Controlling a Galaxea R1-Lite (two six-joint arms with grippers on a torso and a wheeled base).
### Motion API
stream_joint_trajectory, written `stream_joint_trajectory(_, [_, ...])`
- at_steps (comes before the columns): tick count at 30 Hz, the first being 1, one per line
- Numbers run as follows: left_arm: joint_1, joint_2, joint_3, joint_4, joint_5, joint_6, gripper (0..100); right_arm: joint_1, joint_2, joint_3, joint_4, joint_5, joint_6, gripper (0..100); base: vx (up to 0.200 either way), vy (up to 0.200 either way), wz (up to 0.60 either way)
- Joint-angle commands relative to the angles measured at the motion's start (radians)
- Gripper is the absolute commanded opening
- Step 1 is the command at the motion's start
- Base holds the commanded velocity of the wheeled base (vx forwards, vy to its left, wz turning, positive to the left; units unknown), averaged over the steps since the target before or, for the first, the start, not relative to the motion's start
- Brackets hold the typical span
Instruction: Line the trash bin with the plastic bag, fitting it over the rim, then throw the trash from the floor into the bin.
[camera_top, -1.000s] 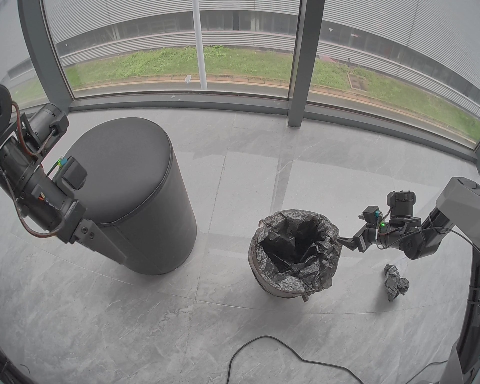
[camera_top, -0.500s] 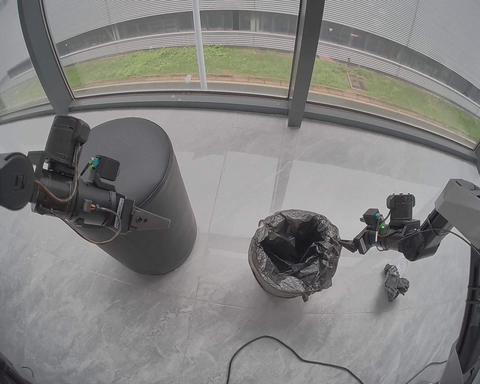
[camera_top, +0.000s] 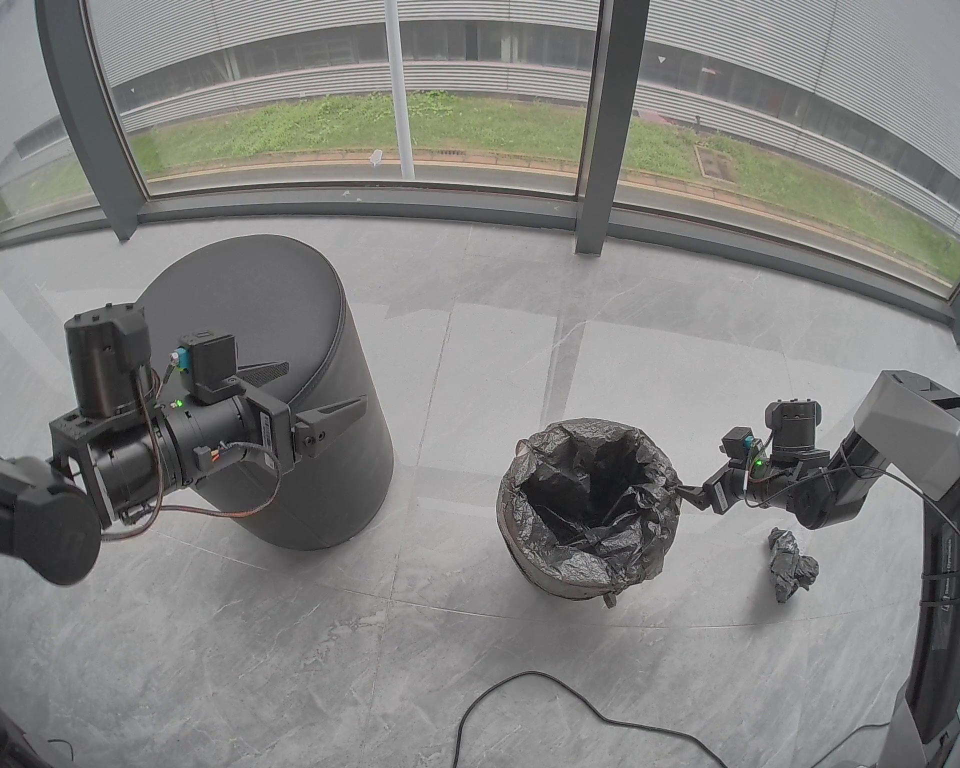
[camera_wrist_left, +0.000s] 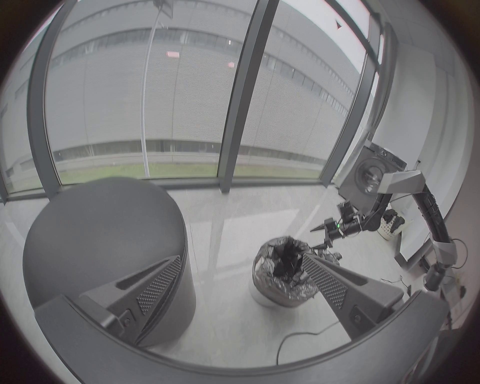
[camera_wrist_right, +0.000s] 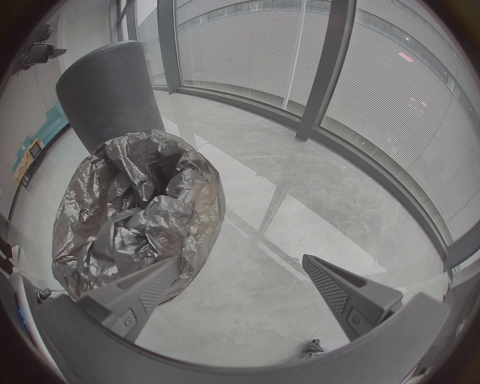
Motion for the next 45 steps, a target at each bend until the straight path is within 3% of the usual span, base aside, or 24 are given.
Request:
stream_joint_trajectory(1, [-0.019,-0.039,0.202,-0.194,0.035,-0.019,100,-0.006,0.133,-0.067,-0.036,-0.016,0.044,100,0.0,0.0,0.0])
stream_joint_trajectory(9, [-0.007,-0.039,0.195,-0.195,0.034,-0.019,100,-0.008,0.139,-0.058,-0.042,-0.016,0.045,100,0.0,0.0,0.0])
stream_joint_trajectory(18, [-0.01,-0.043,0.13,-0.195,0.029,-0.038,100,-0.026,-0.01,0.028,-0.042,-0.005,0.045,100,0.0,0.0,0.0])
stream_joint_trajectory(23, [-0.012,-0.076,0.11,-0.195,0.024,-0.147,100,-0.04,-0.083,0.077,-0.04,0.007,0.045,100,0.0,0.0,0.0])
stream_joint_trajectory(33, [-0.059,-0.154,0.221,-0.157,-0.028,-0.118,100,-0.143,-0.142,0.203,-0.04,0.004,0.034,100,0.16,0.0,0.0])
stream_joint_trajectory(41, [-0.073,-0.148,0.216,-0.154,-0.017,-0.117,100,-0.239,-0.143,0.259,-0.039,0.002,-0.013,100,0.175,0.0,0.0])
stream_joint_trajectory(45, [-0.074,-0.149,0.225,-0.143,-0.017,-0.117,100,-0.244,-0.143,0.261,-0.039,0.002,-0.013,100,0.0,-0.1,0.0])
